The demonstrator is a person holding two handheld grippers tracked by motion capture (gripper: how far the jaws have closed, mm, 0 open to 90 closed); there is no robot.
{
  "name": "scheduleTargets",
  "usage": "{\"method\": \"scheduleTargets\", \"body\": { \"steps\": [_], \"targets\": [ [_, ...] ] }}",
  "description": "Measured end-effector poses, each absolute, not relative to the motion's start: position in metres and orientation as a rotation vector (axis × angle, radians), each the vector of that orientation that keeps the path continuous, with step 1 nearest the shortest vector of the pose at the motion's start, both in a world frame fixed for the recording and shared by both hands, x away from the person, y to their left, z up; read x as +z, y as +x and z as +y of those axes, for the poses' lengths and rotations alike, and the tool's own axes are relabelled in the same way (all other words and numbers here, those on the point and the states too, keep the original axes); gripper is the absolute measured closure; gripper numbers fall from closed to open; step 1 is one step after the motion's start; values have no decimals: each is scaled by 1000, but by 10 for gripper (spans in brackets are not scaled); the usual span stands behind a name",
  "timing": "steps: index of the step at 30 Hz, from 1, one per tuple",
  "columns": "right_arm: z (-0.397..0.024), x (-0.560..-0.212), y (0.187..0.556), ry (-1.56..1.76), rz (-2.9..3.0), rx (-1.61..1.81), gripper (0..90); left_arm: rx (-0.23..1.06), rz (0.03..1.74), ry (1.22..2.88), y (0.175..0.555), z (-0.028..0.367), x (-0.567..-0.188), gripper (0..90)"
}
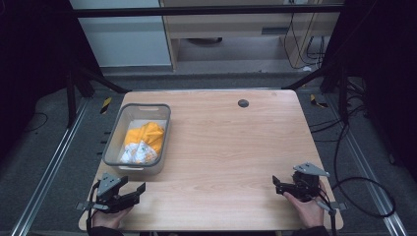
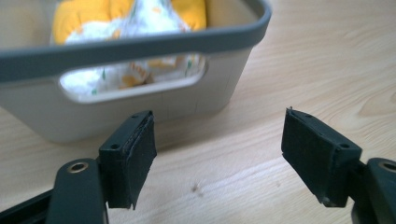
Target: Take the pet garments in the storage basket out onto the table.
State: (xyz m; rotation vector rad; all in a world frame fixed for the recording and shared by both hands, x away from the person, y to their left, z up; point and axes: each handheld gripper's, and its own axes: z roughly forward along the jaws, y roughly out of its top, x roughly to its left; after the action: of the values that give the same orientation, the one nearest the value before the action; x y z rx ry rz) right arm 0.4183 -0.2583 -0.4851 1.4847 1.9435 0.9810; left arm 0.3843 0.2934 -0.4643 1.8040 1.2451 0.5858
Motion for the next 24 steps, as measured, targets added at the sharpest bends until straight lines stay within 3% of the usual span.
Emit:
{"method": "scheduleTargets", "body": {
  "steps": [24],
  "targets": [
    [-257,-485,416,1459,1931,986,68,636,1211,1732,379,299,-440,242]
  ]
}}
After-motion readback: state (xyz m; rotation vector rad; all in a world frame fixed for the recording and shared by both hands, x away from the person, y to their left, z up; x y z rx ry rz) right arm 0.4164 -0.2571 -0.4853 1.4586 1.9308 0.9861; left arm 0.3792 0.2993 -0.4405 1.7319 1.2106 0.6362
